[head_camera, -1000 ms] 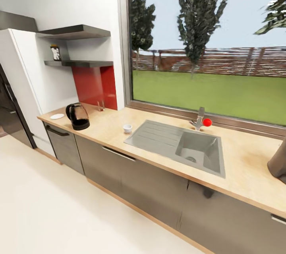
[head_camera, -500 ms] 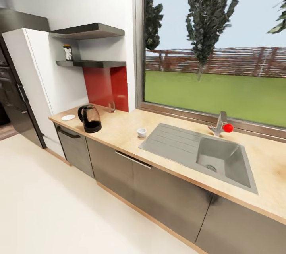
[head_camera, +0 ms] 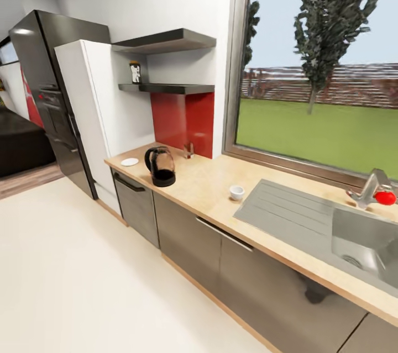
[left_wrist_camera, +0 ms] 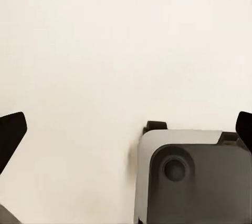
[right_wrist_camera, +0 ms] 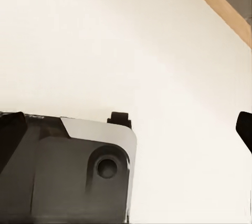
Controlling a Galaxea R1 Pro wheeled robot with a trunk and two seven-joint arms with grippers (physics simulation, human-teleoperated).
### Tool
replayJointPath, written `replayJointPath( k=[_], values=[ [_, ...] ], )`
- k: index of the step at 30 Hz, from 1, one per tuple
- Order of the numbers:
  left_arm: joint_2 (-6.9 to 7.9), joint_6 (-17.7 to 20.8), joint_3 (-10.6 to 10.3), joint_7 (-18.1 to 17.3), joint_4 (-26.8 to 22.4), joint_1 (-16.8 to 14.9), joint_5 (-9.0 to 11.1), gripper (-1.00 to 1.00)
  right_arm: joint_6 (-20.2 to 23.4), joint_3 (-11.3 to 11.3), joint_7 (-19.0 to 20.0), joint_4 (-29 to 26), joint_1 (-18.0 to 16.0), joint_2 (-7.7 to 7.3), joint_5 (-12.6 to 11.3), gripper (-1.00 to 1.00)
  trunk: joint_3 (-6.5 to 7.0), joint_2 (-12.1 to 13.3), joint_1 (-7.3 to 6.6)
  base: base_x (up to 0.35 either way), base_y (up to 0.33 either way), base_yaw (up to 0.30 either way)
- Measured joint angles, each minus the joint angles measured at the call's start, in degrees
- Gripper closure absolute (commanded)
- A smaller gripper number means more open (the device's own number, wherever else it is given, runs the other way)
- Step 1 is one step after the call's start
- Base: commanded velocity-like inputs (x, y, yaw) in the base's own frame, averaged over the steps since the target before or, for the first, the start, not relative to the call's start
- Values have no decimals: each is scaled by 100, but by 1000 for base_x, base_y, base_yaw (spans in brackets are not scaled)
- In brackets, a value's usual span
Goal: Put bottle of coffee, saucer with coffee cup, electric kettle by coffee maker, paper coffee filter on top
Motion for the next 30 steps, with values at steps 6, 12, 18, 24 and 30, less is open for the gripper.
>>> replayJointPath(
  k=[6, 12, 18, 24, 30],
  values=[
    [0, 0, -9, -4, -4, 0, 18, -100, -5, 0, 0, 38, 448, -178, 2, -100, -19, 1, 0, 237, 234, 278],
    [0, 6, -19, -8, -4, 0, 19, -100, -8, 0, -5, 37, 611, -181, -1, -100, -39, 1, 0, 240, 232, 269],
    [14, 8, -19, -10, -3, -1, 19, -100, -5, 0, -5, 35, 623, -145, -10, -100, -50, 1, 0, 241, 232, 91],
    [8, 16, -25, -10, 4, -2, 12, -100, -4, 4, 5, 34, 627, -125, 9, -100, -51, 1, 0, 242, 238, 6],
    [-7, 9, -27, -10, 13, -2, -4, -100, -9, 3, 20, 34, 629, -123, 7, -100, -51, 1, 0, 242, 240, 0]
  ],
)
